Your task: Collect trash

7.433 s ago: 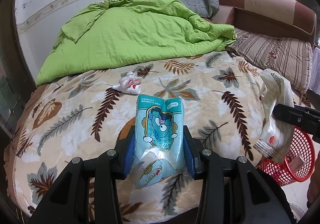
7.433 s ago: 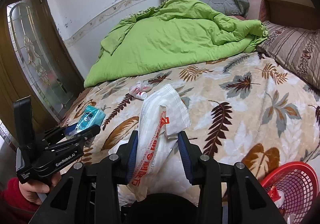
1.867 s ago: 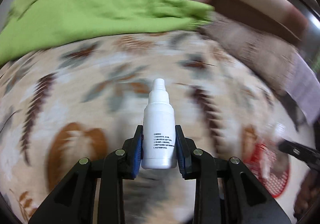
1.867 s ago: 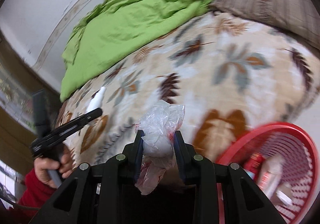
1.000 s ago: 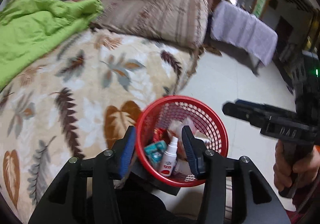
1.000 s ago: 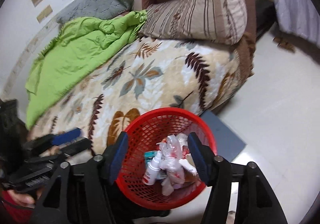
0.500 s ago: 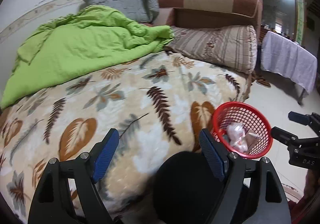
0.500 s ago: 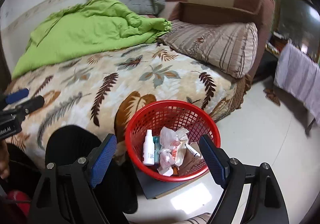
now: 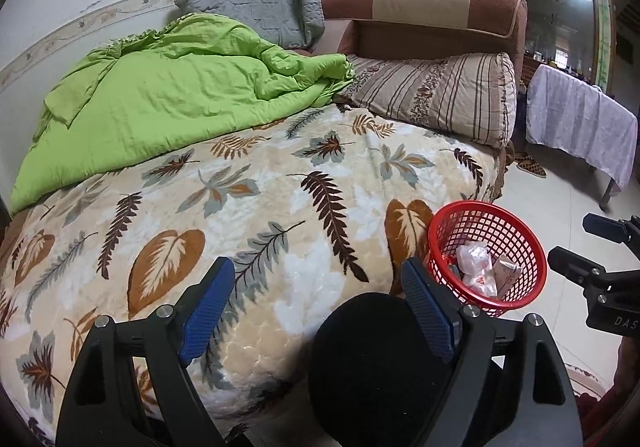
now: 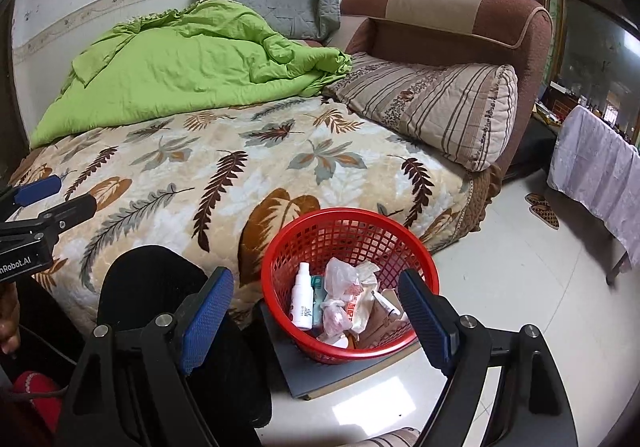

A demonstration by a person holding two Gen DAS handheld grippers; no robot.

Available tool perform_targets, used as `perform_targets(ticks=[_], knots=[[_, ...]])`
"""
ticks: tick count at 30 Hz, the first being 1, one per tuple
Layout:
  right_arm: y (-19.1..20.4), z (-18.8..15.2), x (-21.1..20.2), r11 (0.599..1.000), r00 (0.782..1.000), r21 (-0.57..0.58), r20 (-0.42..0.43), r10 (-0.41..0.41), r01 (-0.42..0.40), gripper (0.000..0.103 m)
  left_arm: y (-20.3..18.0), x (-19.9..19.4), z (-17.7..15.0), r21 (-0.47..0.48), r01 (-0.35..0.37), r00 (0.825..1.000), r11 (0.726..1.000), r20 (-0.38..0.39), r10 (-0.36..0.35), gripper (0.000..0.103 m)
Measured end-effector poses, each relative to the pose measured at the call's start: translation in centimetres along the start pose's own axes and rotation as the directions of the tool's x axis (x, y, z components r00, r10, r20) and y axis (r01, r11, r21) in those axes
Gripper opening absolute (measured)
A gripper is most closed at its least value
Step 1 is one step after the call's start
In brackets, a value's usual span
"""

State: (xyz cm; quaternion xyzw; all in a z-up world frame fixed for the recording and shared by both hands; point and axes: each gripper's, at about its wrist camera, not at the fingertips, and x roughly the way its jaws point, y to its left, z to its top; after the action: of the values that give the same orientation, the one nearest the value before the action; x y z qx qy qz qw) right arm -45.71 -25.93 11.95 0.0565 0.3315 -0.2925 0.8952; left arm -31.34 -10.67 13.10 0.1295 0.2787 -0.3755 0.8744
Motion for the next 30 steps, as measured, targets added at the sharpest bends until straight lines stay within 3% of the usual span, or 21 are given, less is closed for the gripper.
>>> perform_targets(ticks=[30], knots=[[0.56,-0.03,-0.65,1.000,1.000,-0.012,-0.001,0.005,-0.005,0.088,0.08,-0.36,-0.14,-0.003,-0.001,1.000,1.000,0.007,0.001,0.085]])
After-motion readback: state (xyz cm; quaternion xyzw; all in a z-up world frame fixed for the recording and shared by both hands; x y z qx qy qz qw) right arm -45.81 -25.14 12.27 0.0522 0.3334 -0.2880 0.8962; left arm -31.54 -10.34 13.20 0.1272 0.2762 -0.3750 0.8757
